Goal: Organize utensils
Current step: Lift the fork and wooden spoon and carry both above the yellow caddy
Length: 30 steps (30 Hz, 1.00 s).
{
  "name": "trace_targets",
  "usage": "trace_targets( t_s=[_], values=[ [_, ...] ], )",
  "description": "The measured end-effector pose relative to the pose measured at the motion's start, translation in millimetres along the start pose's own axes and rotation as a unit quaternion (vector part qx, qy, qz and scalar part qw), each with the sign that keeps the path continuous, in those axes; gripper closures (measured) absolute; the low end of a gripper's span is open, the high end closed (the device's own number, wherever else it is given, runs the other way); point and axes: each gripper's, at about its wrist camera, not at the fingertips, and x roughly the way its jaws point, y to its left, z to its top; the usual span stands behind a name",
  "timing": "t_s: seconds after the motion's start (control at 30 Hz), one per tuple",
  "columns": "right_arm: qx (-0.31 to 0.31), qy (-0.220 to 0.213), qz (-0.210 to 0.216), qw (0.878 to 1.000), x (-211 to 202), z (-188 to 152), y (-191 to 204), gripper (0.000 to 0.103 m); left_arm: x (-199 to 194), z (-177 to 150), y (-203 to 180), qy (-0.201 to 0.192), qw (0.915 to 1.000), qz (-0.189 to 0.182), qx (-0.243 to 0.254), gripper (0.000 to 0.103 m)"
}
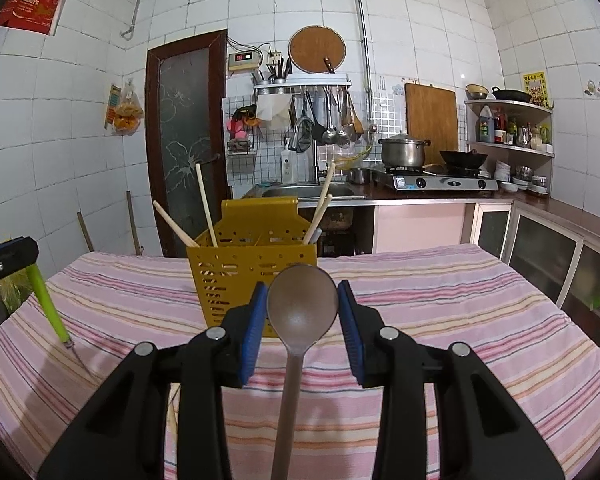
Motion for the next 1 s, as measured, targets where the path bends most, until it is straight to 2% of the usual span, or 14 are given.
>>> trace_targets(
  t_s=[0.27,0.57,0.8,1.0],
  values=[
    [-0.009,-0.024,0.004,1.000,-2.5,26.9,0.1,0.067,-4.6,26.0,-0.1,-0.021,0.9998,-0.005,0.000,0.081],
    [-0.021,-0.076,0.004,0.997,8.9,94.9,4.4,0.067,6.2,95.8,-11.2,-0.064,0.9975,-0.028,-0.001,0.081],
    [-0.007,-0.103,0.001,0.995,48.2,139.2,11.4,0.067,39.1,148.9,-28.1,-0.099,0.9944,-0.037,0.001,0.081],
    [0.001,-0.117,-0.013,0.993,99.4,150.8,18.3,0.067,89.2,167.6,-40.4,-0.119,0.9924,-0.029,0.011,0.081]
  ],
)
